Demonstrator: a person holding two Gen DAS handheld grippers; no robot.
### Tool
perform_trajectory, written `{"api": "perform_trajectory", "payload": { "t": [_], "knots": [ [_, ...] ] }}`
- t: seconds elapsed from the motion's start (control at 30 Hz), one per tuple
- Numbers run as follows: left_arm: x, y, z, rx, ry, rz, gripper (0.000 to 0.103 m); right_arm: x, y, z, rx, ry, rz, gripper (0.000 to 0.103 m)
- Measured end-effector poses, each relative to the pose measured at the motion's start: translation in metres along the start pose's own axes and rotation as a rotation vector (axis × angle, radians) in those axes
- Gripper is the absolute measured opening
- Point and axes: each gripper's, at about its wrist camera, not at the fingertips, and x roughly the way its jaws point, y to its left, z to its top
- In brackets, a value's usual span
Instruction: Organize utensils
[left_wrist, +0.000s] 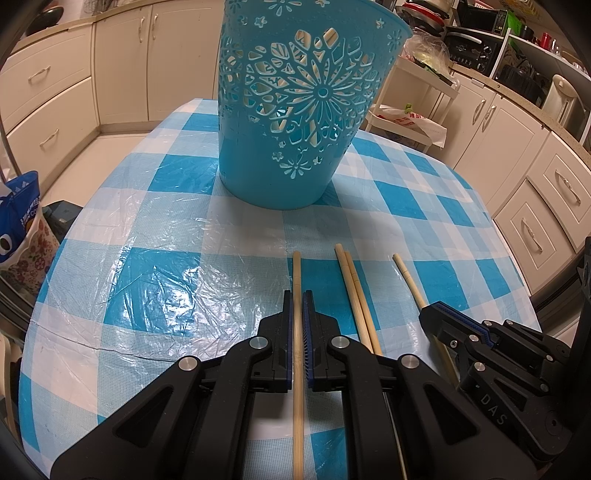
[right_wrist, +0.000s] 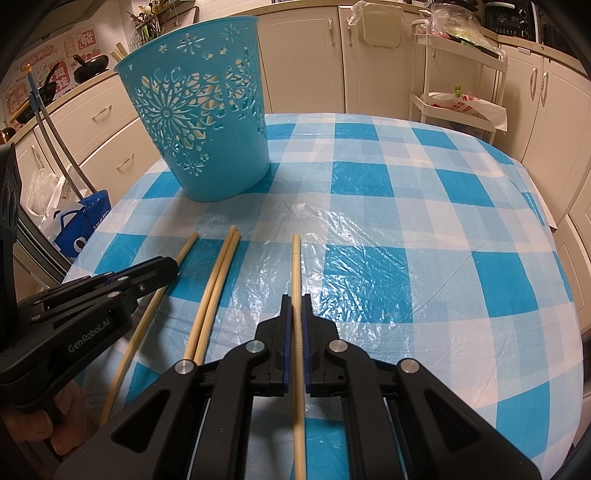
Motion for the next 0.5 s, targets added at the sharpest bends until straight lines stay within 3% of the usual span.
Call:
{"api": "perform_trajectory", "payload": {
  "t": [0.5],
  "knots": [
    [-0.0002,0.0000,0.0001,0.000,0.000,0.000,0.005,-0.0002,-0.0011,0.0001,-0.001,0.000,-0.001,0.006]
  ]
}}
